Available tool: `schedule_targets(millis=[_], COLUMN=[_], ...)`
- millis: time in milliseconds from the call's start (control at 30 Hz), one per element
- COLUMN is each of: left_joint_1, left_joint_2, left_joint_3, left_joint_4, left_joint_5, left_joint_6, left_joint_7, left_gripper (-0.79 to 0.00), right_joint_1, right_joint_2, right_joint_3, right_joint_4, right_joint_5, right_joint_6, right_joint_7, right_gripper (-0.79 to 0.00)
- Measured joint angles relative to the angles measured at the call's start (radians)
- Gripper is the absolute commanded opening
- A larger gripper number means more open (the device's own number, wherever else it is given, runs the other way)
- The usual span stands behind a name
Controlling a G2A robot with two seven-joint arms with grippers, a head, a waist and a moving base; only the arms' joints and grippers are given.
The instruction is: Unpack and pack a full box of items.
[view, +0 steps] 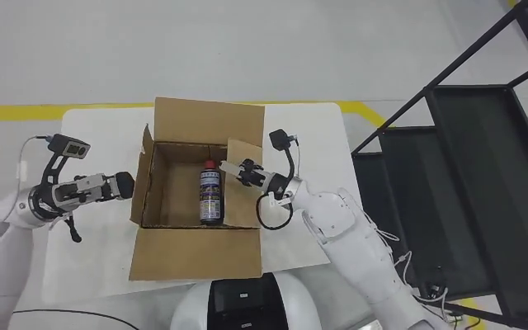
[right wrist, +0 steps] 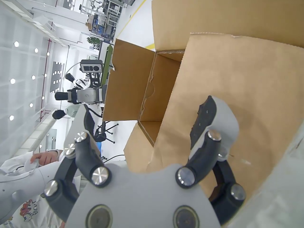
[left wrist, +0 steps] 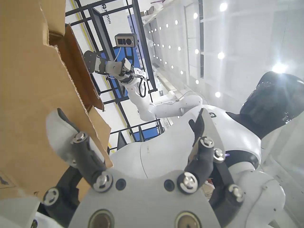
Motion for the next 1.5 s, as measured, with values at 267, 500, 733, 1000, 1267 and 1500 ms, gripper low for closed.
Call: schedule_targets(millis=[267, 500, 733, 1000, 1267, 1500], left_joint_1=[0.000, -0.017, -0.159, -0.219, -0.222, -0.182], left_joint_2=[0.000, -0.004, -0.022, -0.023, -0.025, -0.018], left_joint_3=[0.000, 0.056, 0.207, 0.273, 0.321, 0.244], left_joint_4=[0.000, -0.017, 0.029, 0.042, 0.000, -0.028], left_joint_5=[0.000, 0.076, 0.260, 0.455, 0.534, 0.304], left_joint_6=[0.000, 0.031, 0.006, 0.007, 0.011, -0.039], left_joint_7=[0.000, 0.026, 0.010, 0.036, 0.072, 0.040], left_gripper=[0.000, 0.000, 0.000, 0.000, 0.000, 0.000], right_joint_1=[-0.001, 0.001, 0.033, 0.070, 0.075, 0.010], right_joint_2=[0.000, 0.000, -0.002, -0.005, -0.001, 0.005], right_joint_3=[0.001, -0.005, -0.034, -0.076, -0.077, -0.034], right_joint_4=[-0.001, -0.002, 0.040, 0.087, 0.074, -0.014], right_joint_5=[0.000, 0.000, -0.018, -0.033, -0.039, 0.152], right_joint_6=[0.000, 0.001, 0.023, 0.058, 0.069, 0.000], right_joint_7=[0.000, -0.016, -0.009, 0.037, 0.045, 0.096], right_gripper=[0.000, 0.000, 0.000, 0.000, 0.000, 0.000])
